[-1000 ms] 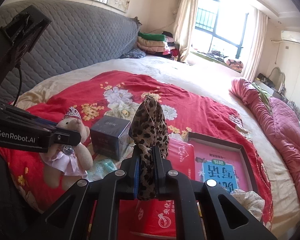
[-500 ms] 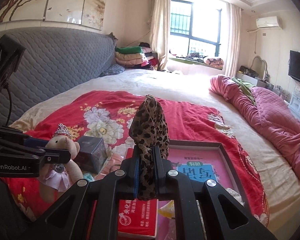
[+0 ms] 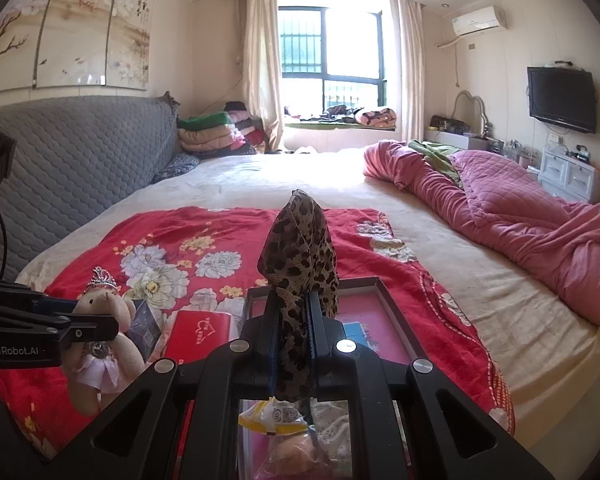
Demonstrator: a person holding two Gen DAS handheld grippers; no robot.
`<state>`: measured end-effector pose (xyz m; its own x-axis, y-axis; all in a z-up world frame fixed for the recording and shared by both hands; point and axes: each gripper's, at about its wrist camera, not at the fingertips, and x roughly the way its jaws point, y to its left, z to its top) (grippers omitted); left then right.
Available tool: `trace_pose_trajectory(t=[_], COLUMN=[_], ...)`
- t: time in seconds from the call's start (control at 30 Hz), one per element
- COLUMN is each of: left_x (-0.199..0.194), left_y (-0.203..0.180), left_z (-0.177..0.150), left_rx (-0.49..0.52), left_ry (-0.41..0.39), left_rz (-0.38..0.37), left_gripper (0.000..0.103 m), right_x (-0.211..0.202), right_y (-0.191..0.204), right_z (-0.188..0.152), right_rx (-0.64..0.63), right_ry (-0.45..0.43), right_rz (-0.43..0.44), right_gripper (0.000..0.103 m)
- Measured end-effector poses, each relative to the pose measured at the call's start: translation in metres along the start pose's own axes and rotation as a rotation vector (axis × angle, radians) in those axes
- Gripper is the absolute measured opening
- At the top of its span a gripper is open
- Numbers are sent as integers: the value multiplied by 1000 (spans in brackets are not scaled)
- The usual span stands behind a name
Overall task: Organize soft objects
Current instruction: 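Lift the bunny and leopard scrunchie and carry both over the pink tray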
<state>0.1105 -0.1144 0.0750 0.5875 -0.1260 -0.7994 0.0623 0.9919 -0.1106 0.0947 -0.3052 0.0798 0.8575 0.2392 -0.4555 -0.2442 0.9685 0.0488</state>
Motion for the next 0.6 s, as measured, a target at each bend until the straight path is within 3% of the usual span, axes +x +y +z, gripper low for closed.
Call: trace_pose_trajectory(t=[0.3, 0.6], left_x=[26, 49], left_y=[-38, -68], left_z=[9, 14], left_rx=[52, 95], left_ry=[25, 45], left_rz=[-45, -88], left_gripper=[35, 35], right_x=[-8, -9], right_y=[-55, -85], right_z=[-5, -15], right_rx=[75, 104], right_ry=[-2, 13], right_rz=[-127, -215], right_gripper=[11, 11])
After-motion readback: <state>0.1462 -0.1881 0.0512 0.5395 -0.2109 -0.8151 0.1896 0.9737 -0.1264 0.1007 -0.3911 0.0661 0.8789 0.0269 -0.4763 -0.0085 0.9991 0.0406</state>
